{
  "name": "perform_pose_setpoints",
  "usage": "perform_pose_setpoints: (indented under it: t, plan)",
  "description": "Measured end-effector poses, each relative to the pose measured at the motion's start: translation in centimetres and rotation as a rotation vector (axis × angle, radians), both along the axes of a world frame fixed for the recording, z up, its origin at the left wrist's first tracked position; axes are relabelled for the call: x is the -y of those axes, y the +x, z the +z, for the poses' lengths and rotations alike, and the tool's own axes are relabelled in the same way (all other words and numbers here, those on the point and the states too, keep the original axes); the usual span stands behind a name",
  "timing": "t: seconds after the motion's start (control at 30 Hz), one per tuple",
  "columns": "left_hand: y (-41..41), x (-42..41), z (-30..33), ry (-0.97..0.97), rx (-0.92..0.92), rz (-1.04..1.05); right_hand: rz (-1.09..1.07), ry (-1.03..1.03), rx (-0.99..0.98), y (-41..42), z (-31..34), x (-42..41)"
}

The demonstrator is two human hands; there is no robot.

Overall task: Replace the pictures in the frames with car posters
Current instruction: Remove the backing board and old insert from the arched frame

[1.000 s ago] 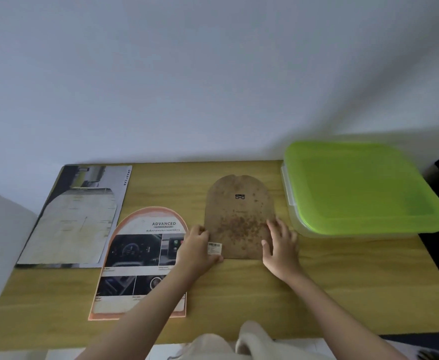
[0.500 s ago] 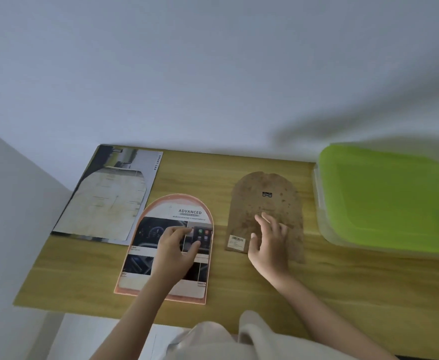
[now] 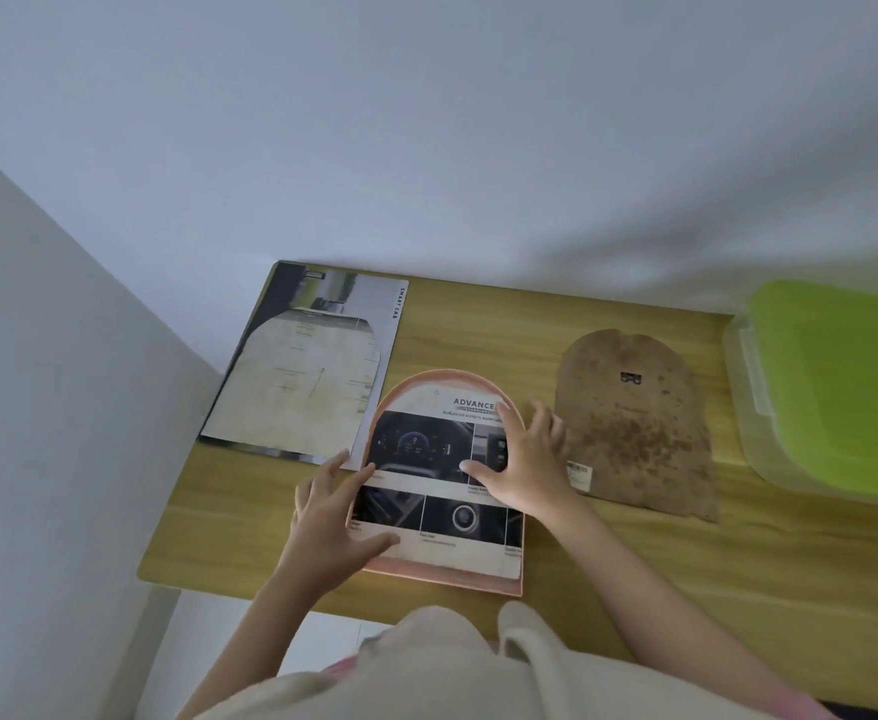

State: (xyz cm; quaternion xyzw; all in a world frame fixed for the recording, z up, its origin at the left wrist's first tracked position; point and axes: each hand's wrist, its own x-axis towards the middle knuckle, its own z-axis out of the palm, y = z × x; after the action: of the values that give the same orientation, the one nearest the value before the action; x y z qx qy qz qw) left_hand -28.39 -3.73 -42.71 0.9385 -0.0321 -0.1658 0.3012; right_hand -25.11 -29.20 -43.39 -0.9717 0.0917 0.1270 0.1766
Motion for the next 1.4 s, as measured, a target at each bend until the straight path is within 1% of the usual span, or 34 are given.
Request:
perform_pose_setpoints:
  t: [0.13, 0.27, 0.47, 0.63, 0.77, 0.87, 1.03, 1.17, 1.27, 1.33, 1.4]
  plan:
    - [0.0, -0.5, -0.7, 0.044, -0.013, -0.063, -0.031, -0.045, -0.050, 0.0, 0.2, 0.0]
    - [0.0, -0.5, -0.8, 0.049, 0.008, -0.065, -0.057, 0.002, -0.049, 0.1, 0.5, -0.3]
    - [-0.1, -0.5, -0.6, 0.065, 0.019, -0.077, -0.068, 0.003, -0.041, -0.1, 1.0, -0.8]
    - [-0.2, -0.5, -0.6, 0.065, 0.022, -0.073, -0.119, 0.079, -0.037, -0.1, 1.1, -0.9]
    - [-0.2, -0.4, -0.6, 0.076, 0.019, -0.076, -0.142, 0.078, -0.005, -0.2, 1.1, -1.4]
    - [-0.2, -0.4, -0.6, 0.066, 0.018, -0.068, -0.140, 0.087, 0.061, -0.7, 1.1, -1.8]
    - [-0.2, -0.4, -0.7, 0.047, 0.012, -0.048, -0.127, 0.192, 0.183, -3.0, 1.2, -2.3]
    - [-0.1, -0.3, -0.8, 0.040, 0.009, -0.041, -0.192, 0.453, 0.287, -4.1, 0.8, -2.1]
    - [-0.1, -0.3, -0.8, 0.043, 0.009, -0.042, -0.197, 0.456, 0.319, -4.1, 1.1, -1.6]
    - [-0.1, -0.4, -0.8, 0.048, 0.006, -0.044, -0.187, 0.439, 0.274, -4.1, 1.2, -1.1]
    - [-0.1, -0.4, -0.8, 0.044, 0.000, -0.040, -0.183, 0.409, 0.185, -4.0, 0.9, -0.3]
